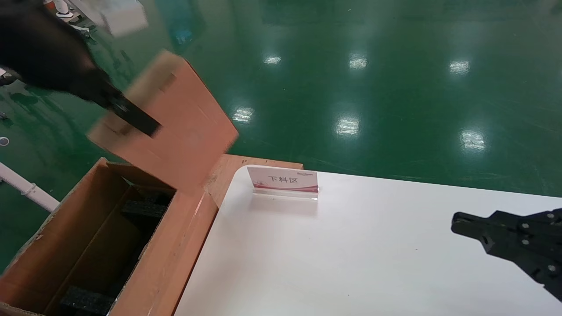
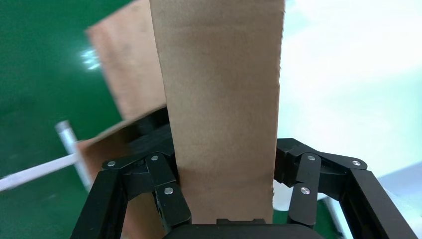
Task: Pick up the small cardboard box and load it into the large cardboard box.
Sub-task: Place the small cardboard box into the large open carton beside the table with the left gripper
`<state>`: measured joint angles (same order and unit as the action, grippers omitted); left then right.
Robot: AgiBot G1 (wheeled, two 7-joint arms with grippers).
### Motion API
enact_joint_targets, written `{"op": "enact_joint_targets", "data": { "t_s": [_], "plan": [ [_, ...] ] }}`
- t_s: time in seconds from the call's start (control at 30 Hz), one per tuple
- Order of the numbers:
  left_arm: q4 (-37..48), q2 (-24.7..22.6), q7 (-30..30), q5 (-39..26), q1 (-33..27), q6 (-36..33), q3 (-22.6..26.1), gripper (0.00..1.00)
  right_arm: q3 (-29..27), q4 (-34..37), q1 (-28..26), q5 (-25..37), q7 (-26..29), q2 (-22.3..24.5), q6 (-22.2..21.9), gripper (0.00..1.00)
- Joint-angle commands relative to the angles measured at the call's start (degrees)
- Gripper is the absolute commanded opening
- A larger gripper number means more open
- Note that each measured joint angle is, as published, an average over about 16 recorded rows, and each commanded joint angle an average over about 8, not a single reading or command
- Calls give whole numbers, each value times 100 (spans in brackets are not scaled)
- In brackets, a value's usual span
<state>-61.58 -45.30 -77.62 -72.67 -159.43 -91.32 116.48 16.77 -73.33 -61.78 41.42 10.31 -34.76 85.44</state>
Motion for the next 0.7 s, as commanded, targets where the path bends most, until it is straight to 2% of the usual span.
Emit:
{"op": "enact_joint_targets", "data": {
  "t_s": [0.03,0.27,0.3,0.57,0.7],
  "plan": [
    [204,-71,117,-6,-274,-24,182,0,1,0,0,0,0,0,0,6],
    [684,-238,734,72,-767,-135,1318,0,3,0,-1,-2,-1,1,-1,93],
    [725,-241,827,103,-838,-180,1499,0,3,0,-1,-2,-2,1,-1,100],
    [928,-256,1425,697,-1231,-367,3090,0,6,0,-1,-4,-3,2,-2,100],
    [1052,-311,1606,1062,-1264,-338,3711,0,7,0,-2,-5,-4,3,-3,100]
  ]
}}
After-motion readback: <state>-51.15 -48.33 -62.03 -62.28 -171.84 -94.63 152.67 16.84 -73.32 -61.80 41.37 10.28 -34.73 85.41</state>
